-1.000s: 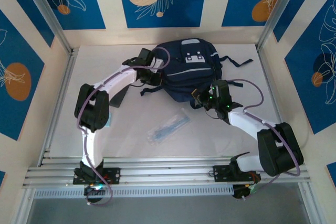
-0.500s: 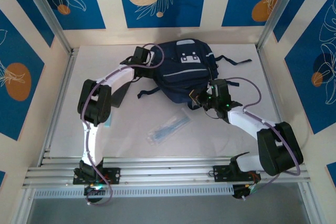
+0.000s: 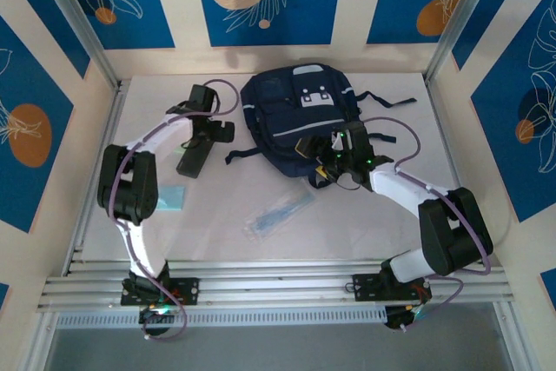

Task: Pack the student bag
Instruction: Pick up the glasses case from the middle-left of the table.

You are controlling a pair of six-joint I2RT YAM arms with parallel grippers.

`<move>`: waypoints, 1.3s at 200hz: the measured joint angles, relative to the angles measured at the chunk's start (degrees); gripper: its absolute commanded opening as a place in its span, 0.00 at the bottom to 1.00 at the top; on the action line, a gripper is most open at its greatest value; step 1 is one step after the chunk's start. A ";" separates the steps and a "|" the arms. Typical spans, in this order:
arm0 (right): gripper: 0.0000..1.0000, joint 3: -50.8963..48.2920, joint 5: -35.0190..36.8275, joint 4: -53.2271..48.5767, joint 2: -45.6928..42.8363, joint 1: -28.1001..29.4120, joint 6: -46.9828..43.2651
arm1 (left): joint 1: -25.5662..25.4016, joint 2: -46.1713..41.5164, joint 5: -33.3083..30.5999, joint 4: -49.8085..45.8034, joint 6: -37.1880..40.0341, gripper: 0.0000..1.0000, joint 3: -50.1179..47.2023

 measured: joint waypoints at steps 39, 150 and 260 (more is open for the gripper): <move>0.99 0.76 0.81 -3.74 -0.04 0.02 -1.14 | 3.52 -0.09 0.09 -2.08 -0.63 1.00 -3.67; 0.99 0.76 2.86 -5.18 -0.76 0.35 -1.44 | 7.08 5.38 4.33 -3.21 -0.79 0.83 -4.13; 1.00 5.29 -0.79 -7.10 -1.42 -0.87 -4.92 | 1.97 -6.75 21.97 -0.87 -5.29 0.60 -8.96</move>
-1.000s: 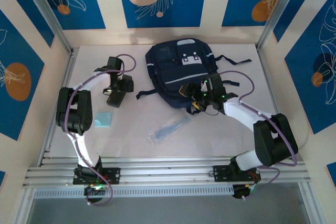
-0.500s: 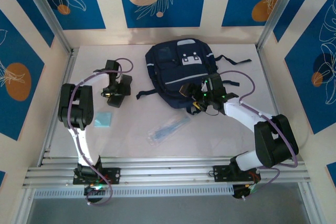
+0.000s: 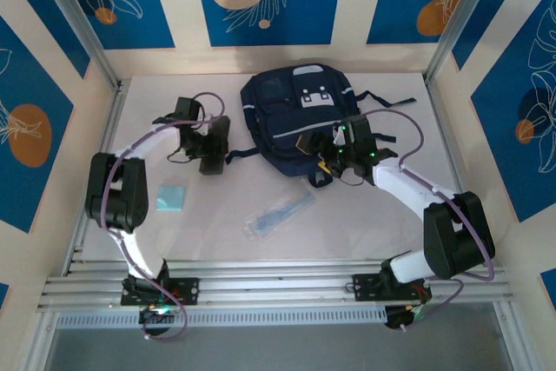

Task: Pack the student bag
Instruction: Pass the glasses case.

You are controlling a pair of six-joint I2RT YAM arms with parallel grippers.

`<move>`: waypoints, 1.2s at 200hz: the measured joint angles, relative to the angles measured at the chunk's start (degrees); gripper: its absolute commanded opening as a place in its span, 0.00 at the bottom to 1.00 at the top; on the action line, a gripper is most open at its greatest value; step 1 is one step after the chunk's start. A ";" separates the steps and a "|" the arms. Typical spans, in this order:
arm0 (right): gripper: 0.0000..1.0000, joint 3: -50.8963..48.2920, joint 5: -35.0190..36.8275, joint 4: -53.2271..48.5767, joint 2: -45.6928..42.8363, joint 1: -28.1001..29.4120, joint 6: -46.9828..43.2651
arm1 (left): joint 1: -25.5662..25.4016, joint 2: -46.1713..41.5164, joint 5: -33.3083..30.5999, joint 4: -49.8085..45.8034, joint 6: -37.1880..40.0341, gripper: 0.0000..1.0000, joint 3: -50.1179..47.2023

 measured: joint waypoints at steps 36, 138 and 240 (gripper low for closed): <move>0.99 5.18 -5.46 -0.04 0.07 -0.39 -2.36 | -7.63 -6.21 9.03 5.75 -1.14 0.60 0.15; 1.00 14.03 -12.66 -13.03 -4.24 -2.47 -11.02 | -17.88 -5.77 11.56 7.98 -1.40 0.57 2.32; 0.38 7.54 -13.18 -3.89 -4.48 -4.00 -7.96 | -28.13 -5.77 14.71 13.77 -1.44 0.58 2.69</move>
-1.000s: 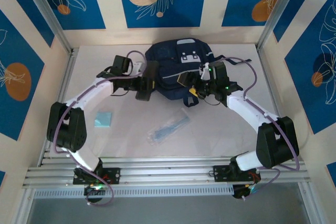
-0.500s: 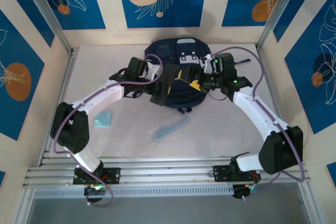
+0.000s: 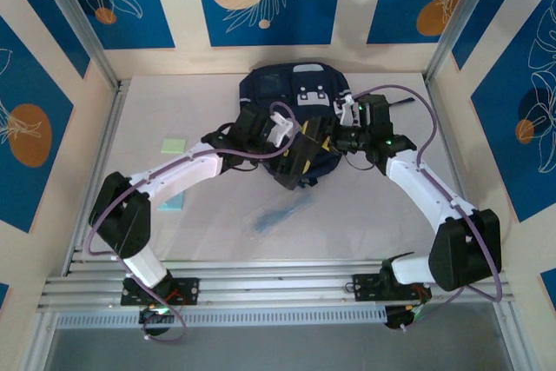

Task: Pack the student bag
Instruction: Pass the glasses case, then open the student bag at the top-center of the table.

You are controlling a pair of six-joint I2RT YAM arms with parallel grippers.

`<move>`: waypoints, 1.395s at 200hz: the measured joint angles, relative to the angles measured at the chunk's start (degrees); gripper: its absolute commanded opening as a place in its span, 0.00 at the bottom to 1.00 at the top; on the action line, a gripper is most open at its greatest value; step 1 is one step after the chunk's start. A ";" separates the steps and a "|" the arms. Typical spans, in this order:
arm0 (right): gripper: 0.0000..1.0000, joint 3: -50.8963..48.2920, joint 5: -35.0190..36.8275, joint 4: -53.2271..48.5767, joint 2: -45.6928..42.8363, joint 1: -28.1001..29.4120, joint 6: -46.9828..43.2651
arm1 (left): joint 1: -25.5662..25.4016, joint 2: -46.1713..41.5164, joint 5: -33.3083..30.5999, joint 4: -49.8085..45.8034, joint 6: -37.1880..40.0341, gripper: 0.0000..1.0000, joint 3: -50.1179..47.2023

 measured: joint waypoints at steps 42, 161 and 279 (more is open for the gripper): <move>0.12 -3.34 -1.07 2.60 -0.17 -3.08 2.51 | -0.42 0.87 -3.26 0.17 0.74 1.00 0.96; 0.15 -9.25 -2.71 -2.64 -2.45 -32.17 0.39 | -0.42 23.47 -24.85 -12.48 24.28 0.90 25.79; 0.11 -11.04 -5.95 -2.89 -6.88 -34.97 0.68 | -0.61 40.52 -30.86 -21.03 33.33 0.00 44.24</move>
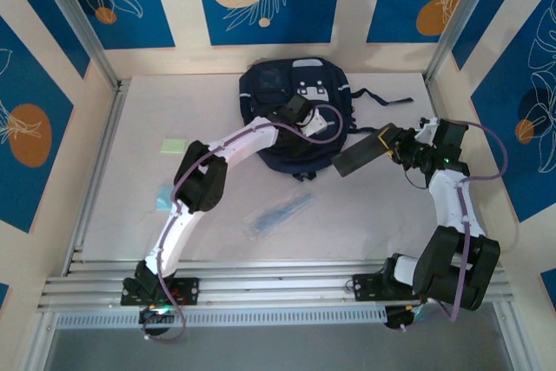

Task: Pack the student bag
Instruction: Open the student bag at the top-center of the table, then place the glasses case in the student bag.

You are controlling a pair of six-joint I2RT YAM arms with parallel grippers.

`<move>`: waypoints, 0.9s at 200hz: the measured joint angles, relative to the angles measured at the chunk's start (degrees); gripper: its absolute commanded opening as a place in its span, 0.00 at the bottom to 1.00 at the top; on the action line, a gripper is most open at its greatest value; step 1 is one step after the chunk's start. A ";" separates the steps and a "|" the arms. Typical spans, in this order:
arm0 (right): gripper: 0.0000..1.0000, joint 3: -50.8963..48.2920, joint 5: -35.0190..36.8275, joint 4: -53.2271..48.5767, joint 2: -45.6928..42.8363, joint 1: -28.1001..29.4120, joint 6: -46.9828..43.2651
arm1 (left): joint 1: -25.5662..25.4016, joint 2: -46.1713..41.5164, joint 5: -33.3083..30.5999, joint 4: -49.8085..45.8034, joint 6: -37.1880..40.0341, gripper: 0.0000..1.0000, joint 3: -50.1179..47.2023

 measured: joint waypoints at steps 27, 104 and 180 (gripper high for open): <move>0.10 0.00 0.04 -0.28 -1.05 -0.22 0.02 | 0.87 -0.44 3.52 -1.01 -1.99 0.00 0.46; 0.08 -0.72 0.02 1.62 -1.25 -0.20 2.51 | 4.28 -7.67 11.21 -1.36 -11.47 0.00 3.15; 0.06 -9.31 7.08 14.86 -0.07 6.73 11.52 | 7.63 -7.82 15.91 -0.74 -18.14 0.00 7.21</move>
